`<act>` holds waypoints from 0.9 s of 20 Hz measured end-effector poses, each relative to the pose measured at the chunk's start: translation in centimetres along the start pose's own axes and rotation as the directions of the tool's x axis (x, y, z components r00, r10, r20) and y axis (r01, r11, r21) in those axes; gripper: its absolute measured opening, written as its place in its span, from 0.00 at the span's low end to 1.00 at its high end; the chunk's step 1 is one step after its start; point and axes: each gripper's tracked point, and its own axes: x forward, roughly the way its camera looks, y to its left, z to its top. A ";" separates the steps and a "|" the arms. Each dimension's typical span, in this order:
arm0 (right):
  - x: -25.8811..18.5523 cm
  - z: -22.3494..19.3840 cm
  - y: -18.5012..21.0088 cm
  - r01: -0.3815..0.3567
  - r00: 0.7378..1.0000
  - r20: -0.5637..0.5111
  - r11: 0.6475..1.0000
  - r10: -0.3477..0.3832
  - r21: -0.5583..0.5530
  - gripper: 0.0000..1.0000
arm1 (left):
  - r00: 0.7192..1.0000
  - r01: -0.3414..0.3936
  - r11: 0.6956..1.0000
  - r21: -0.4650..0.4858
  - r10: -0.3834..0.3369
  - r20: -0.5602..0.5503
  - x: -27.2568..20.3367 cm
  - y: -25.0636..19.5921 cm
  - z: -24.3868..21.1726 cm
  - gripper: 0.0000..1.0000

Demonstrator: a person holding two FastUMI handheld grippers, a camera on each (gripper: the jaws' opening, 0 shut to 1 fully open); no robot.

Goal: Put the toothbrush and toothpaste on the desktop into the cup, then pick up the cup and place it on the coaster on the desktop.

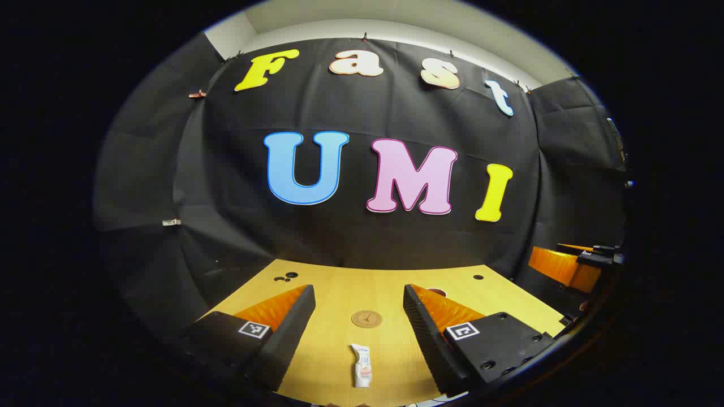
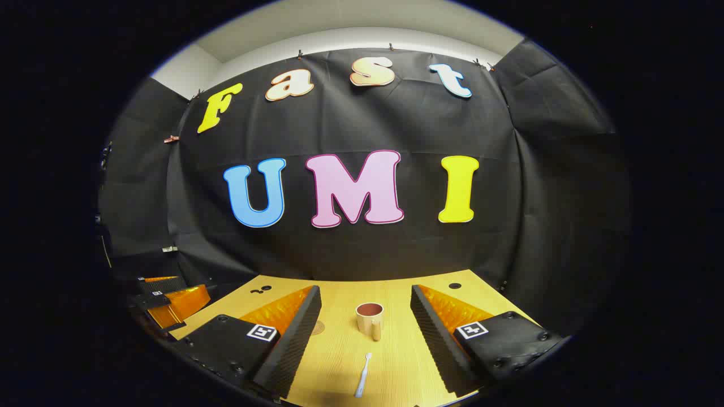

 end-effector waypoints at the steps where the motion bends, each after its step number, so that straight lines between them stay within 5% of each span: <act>1: 0.2 -0.1 -0.3 -0.002 1.000 -0.002 1.000 0.002 0.001 0.98 | 1.000 0.003 1.000 0.004 -0.003 0.001 0.2 -0.2 0.0 0.97; 18: 2.0 -1.8 -2.4 -0.008 0.999 -0.052 1.000 0.010 0.023 0.98 | 0.999 0.039 0.998 0.054 -0.037 -0.034 1.6 -2.2 -1.4 0.98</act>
